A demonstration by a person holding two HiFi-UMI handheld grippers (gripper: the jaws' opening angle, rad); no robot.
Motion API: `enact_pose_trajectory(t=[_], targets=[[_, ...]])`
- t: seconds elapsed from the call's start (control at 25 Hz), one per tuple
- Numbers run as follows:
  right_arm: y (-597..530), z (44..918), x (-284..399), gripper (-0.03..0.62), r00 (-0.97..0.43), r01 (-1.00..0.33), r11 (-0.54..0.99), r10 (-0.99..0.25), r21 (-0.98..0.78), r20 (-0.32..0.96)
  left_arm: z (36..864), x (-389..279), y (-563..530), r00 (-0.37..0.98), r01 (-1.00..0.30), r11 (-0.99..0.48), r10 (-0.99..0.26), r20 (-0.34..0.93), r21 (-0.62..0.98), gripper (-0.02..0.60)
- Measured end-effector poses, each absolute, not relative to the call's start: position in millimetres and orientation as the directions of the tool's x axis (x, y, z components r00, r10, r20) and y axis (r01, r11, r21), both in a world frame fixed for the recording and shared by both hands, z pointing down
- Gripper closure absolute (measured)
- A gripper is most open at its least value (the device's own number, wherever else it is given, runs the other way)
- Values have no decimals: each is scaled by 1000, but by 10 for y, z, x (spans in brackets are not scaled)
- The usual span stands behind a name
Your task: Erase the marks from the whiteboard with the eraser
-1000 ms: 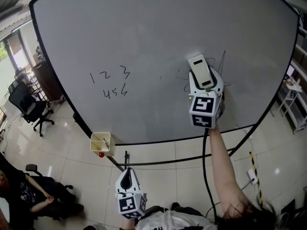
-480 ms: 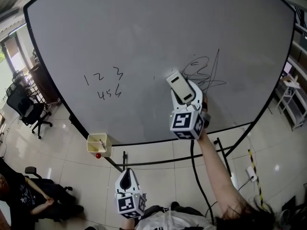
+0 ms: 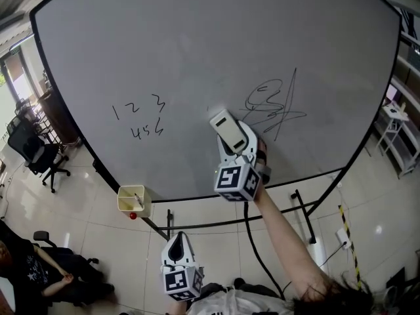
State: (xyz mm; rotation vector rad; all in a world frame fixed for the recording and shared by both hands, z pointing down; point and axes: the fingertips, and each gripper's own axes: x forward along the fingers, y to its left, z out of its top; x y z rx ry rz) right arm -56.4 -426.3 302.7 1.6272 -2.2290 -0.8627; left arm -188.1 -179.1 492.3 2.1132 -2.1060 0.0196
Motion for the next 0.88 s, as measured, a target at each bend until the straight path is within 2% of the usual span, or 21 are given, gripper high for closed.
enact_pose_trajectory(t=[0.12, 0.24, 0.32, 0.4, 0.48, 0.68, 0.76, 0.88], targets=[[-4360, 2759, -139, 309, -314, -854, 201, -935, 480, -167, 4884, -1863, -1790, 13, -996, -3, -994, 111, 93, 591], [-4613, 2342, 940, 309, -172, -970, 123, -958, 210, -230, 4872, -1896, -1763, 5, -996, 5, -993, 114, 87, 591], [-4747, 2263, 1628, 309, -80, -997, 78, -967, 20, -241, 4888, -1928, -1727, -2, -996, 13, -992, 123, 86, 591], [-4686, 2205, 1831, 309, -42, -993, 67, -971, -101, -237, 4929, -1981, -1697, -16, -996, 27, -991, 136, 84, 591], [-4594, 2237, 1464, 310, -84, -993, 100, -968, -55, -237, 4958, -1996, -1699, -22, -995, 35, -989, 146, 89, 591], [-4336, 2681, -320, 310, -319, -914, 253, -931, 316, -176, 4882, -1833, -1833, 14, -994, 0, -992, 128, 106, 591], [-4318, 2731, -379, 310, -345, -892, 271, -925, 361, -159, 4838, -1771, -1853, 24, -994, -12, -993, 115, 109, 591], [-4482, 2595, 423, 310, -265, -944, 218, -948, 250, -175, 4809, -1728, -1852, 41, -995, -30, -993, 113, 94, 591]])
